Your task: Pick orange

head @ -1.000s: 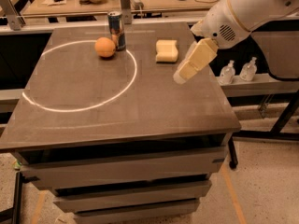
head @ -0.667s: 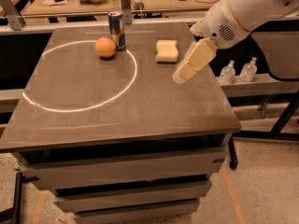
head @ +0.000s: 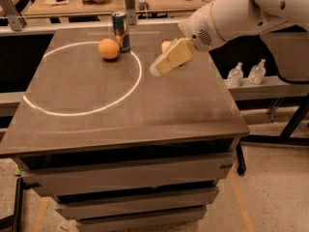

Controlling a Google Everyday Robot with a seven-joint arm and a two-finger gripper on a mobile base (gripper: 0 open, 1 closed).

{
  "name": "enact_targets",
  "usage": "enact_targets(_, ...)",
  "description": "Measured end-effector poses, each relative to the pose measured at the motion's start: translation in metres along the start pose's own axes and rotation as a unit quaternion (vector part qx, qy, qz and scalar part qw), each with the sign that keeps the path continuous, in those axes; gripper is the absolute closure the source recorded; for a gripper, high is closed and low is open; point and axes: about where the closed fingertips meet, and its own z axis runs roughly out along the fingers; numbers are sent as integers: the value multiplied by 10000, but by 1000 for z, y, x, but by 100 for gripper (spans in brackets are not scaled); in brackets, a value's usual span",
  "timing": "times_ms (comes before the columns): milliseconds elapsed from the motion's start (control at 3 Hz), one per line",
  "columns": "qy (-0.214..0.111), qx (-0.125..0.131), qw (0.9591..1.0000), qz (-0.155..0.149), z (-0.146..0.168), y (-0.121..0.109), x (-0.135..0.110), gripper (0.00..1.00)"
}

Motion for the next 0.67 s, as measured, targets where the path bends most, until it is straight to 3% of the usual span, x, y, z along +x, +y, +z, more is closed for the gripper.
enact_targets(333,-537,155,9984,114,39,-22,-31,0)
enact_targets(667,-826,250,9961,167,74,-42,-58,0)
